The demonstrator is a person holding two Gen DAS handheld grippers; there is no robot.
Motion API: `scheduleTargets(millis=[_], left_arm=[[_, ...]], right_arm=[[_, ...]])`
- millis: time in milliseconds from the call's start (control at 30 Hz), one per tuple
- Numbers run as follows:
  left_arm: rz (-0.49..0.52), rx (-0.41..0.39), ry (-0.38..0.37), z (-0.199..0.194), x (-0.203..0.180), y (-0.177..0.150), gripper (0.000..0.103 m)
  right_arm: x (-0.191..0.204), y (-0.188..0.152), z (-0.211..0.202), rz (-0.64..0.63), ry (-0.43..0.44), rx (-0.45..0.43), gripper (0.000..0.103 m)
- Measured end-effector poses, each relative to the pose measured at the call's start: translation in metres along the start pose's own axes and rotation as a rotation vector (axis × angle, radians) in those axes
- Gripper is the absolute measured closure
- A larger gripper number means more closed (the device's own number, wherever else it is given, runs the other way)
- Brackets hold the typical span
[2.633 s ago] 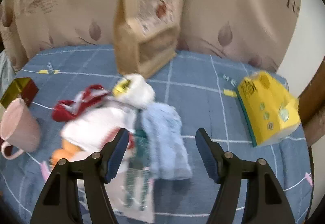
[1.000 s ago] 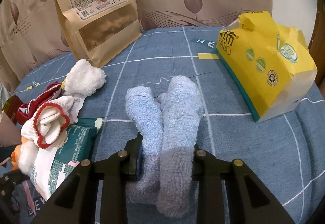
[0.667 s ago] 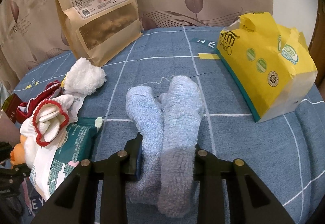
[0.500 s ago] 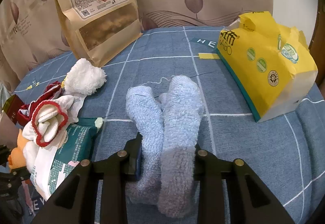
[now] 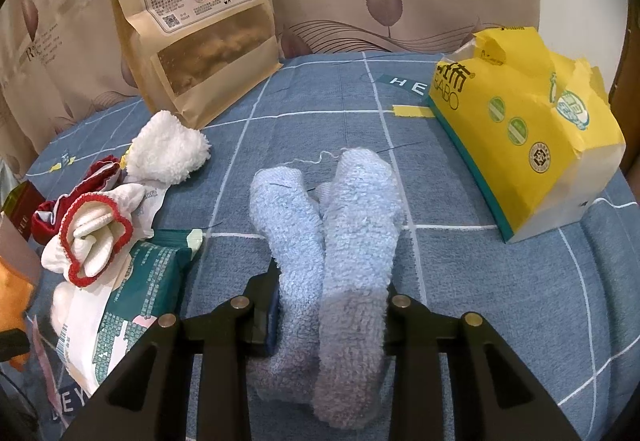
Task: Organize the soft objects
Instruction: 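Grasp the orange plush toy with the left gripper and carry it to the gold tin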
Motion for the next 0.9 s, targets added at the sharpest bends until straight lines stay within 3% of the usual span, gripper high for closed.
scheduleTargets(millis=[533, 900], left_arm=[[0.012, -0.12, 0.063, -0.059, 0.008, 0.008, 0.06], [-0.058, -0.211, 0.187, -0.123, 0.061, 0.01, 0.06]], right_arm=[[0.001, 0.0, 0.0, -0.006, -0.007, 0.0, 0.073], [0.002, 0.0, 0.0, -0.011, -0.013, -0.001, 0.073]])
Point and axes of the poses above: each gripper's, at about its wrist camera, not at the fingertips, and z roughly the way its jaws point, x to its left, y to its top, the point moved 2 cm from there along z, roughly the way its jaws point, and after that the axes turned 11 degrees about -y, right-handed, at the moved point
